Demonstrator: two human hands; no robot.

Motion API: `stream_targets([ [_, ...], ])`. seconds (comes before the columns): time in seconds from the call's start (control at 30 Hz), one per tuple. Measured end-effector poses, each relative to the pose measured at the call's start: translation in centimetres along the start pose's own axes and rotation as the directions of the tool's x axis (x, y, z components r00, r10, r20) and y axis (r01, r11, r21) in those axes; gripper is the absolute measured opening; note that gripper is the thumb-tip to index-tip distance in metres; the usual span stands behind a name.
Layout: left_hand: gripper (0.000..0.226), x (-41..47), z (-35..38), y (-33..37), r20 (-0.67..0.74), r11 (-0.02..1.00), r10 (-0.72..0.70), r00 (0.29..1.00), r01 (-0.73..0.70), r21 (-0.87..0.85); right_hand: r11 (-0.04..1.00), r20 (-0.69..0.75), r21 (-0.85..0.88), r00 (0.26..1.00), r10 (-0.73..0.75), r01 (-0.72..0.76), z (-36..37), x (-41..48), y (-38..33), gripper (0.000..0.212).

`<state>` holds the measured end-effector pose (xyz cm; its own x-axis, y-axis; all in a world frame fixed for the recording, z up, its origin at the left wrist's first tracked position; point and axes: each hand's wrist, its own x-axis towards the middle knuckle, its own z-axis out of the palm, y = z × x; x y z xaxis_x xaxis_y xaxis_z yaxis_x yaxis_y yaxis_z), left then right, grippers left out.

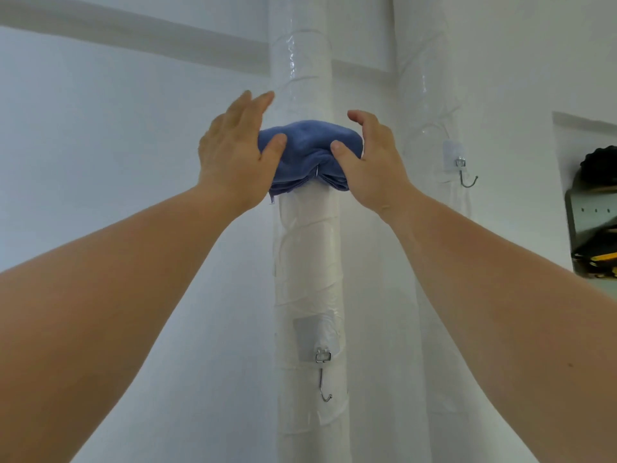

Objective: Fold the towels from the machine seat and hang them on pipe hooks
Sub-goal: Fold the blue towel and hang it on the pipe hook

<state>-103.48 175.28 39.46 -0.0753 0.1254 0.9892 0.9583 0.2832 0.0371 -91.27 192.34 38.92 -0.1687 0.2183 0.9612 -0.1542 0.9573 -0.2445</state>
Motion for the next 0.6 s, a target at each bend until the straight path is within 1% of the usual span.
stream_targets([
  [0.07, 0.06, -1.4, -0.1, -0.2, -0.037, 0.997, -0.083, 0.996, 0.083, -0.005, 1.0, -0.024, -0.002, 1.0, 0.014, -0.014, 0.0, -0.9, 0.4, 0.057],
  [0.13, 0.063, -3.4, 0.1, -0.7, -0.037, 0.99, -0.142, 0.989, 0.142, 0.005, 0.999, -0.029, 0.014, 0.999, 0.042, -0.042, 0.1, -2.2, 1.0, 0.06],
  [0.27, 0.068, -7.6, 0.8, -1.6, 0.037, 0.973, -0.226, 0.973, 0.224, 0.046, 0.996, 0.001, -0.007, 0.996, 0.087, -0.087, 0.2, -5.6, 1.8, 0.068],
  [0.33, 0.07, -9.8, 0.9, -1.7, 0.079, 0.966, -0.256, 0.963, 0.253, 0.046, 0.989, 0.01, -0.019, 0.989, 0.146, -0.146, 0.1, -7.7, 2.1, 0.073],
  [0.43, 0.071, -13.1, 0.7, -1.8, 0.146, 0.959, -0.281, 0.949, 0.281, 0.019, 0.972, 0.033, -0.062, 0.973, 0.227, -0.225, 0.1, -11.2, 2.1, 0.074],
  [0.6, 0.071, -18.1, 0.1, -2.8, 0.28, 0.965, -0.246, 0.928, 0.262, -0.021, 0.926, 0.113, -0.191, 0.93, 0.35, -0.326, 0.6, -17.6, 0.8, 0.074],
])
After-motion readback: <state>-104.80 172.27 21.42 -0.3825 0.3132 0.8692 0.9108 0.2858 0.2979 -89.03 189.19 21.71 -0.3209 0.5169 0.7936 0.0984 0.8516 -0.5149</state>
